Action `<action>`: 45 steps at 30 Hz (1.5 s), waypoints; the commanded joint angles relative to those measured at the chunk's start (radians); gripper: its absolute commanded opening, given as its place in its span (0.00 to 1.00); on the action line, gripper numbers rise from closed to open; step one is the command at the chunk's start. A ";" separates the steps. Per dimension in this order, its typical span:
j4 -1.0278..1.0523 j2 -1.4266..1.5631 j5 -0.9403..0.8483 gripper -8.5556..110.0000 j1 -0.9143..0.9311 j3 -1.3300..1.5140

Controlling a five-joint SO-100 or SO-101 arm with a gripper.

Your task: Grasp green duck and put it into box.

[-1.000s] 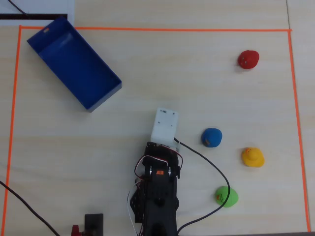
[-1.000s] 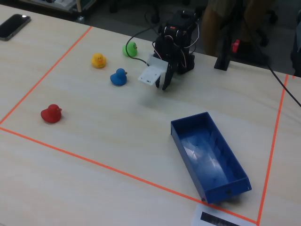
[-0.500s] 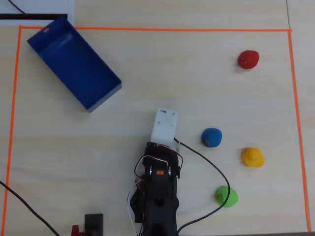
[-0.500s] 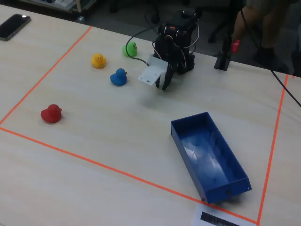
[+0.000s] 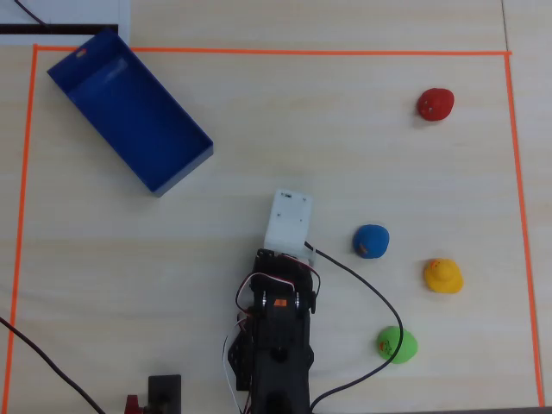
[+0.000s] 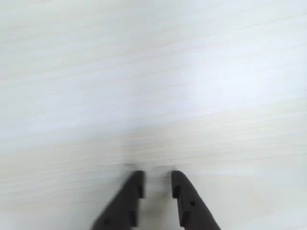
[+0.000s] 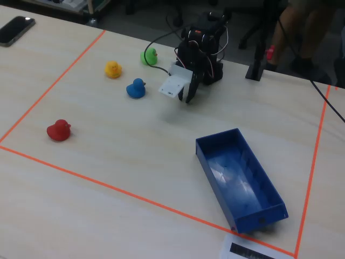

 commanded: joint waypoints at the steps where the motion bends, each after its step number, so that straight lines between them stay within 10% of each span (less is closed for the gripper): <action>1: -0.006 -0.005 -0.011 0.07 0.011 -0.003; 12: -0.485 -0.704 -0.029 0.24 0.331 -0.581; 28: -0.377 -1.238 -0.267 0.29 0.816 -1.347; 45: -0.339 -1.255 -0.736 0.33 1.270 -1.336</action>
